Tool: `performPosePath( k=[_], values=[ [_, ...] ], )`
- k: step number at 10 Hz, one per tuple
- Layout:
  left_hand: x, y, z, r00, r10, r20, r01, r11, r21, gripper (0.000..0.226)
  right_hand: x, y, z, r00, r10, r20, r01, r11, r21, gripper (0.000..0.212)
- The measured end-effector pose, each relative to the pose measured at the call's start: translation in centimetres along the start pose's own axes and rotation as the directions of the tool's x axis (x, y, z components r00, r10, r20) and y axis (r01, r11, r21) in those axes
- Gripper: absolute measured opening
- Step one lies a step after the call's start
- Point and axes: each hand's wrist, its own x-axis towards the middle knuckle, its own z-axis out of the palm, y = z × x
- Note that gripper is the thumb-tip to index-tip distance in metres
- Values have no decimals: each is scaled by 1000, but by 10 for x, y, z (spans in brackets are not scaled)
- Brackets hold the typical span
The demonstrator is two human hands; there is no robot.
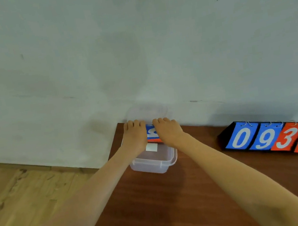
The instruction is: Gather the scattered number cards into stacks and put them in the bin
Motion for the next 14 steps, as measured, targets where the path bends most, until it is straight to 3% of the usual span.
performPosePath(
  k=[1,2,3,4,5,6,7,8,9,11,12,13,14],
  values=[
    [13,-5,10,984,94,150,-92,996,-24,37,21,-8,19,991,5,137,-14,998,64,38],
    [22,-5,21,944,87,318,-75,996,-50,37,29,-8,33,962,7,274,-37,994,102,43],
    [31,-2,39,865,128,486,-75,989,-127,59,37,-11,47,894,-43,445,-20,990,136,53],
    [37,-3,49,805,140,577,-56,985,-161,61,43,-15,61,834,-78,546,12,992,123,51],
    [46,-3,67,783,132,608,-49,987,-151,38,47,-15,79,786,-17,617,-56,994,98,63],
    [53,-2,79,784,99,613,-12,989,-144,29,51,-15,93,779,-9,627,-44,997,69,54],
    [57,-4,85,784,78,616,1,992,-126,28,52,-14,96,787,10,617,-24,1000,14,52],
    [59,-5,93,780,55,623,36,991,-132,35,55,-11,100,858,4,514,-36,998,51,57],
    [59,-5,99,789,58,611,53,985,-163,37,54,-11,102,868,-12,497,-19,998,58,51],
    [51,-5,95,738,113,665,-1,986,-166,34,50,-12,95,822,-51,568,54,998,12,42],
    [49,-8,90,769,99,632,25,983,-183,25,48,-10,87,848,-76,525,84,996,10,45],
    [44,-11,85,886,23,463,88,972,-217,28,34,-2,68,954,-91,286,77,995,59,43],
    [28,-5,65,973,6,231,27,990,-140,30,11,6,51,990,-75,116,70,996,50,48]
  ],
)
